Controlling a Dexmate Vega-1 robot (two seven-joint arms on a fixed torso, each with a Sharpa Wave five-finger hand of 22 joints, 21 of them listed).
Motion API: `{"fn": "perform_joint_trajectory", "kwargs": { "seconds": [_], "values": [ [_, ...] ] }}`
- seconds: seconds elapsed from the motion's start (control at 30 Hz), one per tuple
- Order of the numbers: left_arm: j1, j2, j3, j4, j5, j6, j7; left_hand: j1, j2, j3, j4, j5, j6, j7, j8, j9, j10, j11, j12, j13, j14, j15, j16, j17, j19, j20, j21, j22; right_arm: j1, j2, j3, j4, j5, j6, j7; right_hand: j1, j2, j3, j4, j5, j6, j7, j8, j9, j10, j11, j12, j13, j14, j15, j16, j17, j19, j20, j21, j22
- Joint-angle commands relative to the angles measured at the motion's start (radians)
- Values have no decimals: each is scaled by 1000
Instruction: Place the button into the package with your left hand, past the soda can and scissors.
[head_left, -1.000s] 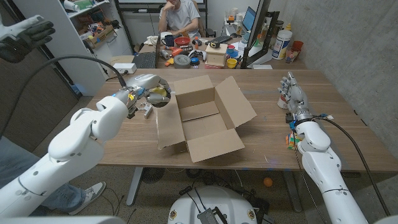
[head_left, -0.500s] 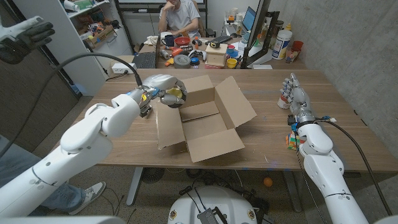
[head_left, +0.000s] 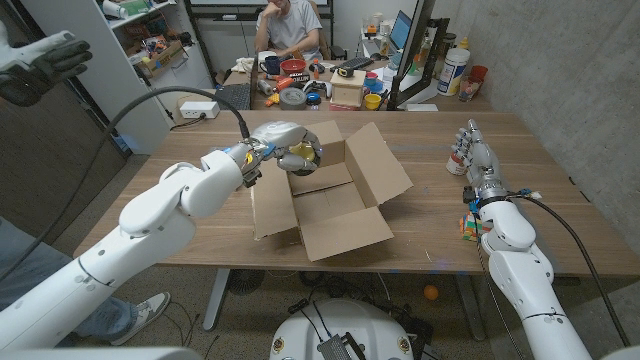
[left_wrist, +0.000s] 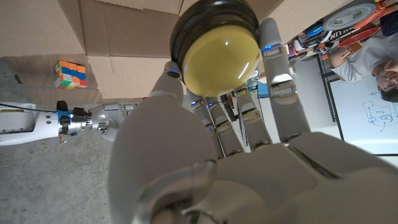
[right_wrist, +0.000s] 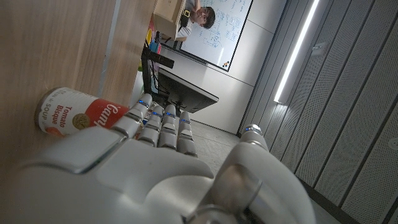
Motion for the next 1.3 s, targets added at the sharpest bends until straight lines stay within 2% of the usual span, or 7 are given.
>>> {"fn": "perform_joint_trajectory", "kwargs": {
  "seconds": [0.03, 0.83, 1.3],
  "values": [
    [-76, -60, 92, 90, -6, -64, -25, 65, 65, 19, 10, 6, 6, -5, 10, 4, 4, -1, -3, 5, 97, -148, 4, 4, -32, -34, -2, 1, 2, 1, 4, 17, 4, -3, 1, 6, 7, -4, -2, 6, 13, 0, 0, 6, 12, 1, -4, 6, 10, 3, 0, 2, 9, 2, -2, 0],
    [-192, -164, 224, 300, -15, -112, -66, 65, 65, 24, 9, 6, 11, -5, 17, 2, 10, -4, -14, 11, 97, -144, 0, 7, -52, -25, -11, 2, 11, 2, 24, 45, 14, -9, 13, 4, 8, -6, -2, 5, 14, 0, -1, 6, 12, -1, -7, 6, 14, 5, -2, 2, 10, 5, -4, 0],
    [-224, -212, 291, 396, -16, -127, -80, 68, 65, 28, 7, 6, 14, -10, 21, 1, 19, -3, -18, 14, 97, -145, -3, 8, -60, -23, -15, 2, 22, 3, 26, 71, 18, -3, 28, 4, 8, -7, -2, 5, 14, -1, -2, 6, 14, -2, -8, 6, 17, 5, -2, 3, 12, 8, -5, 0]
  ]
}}
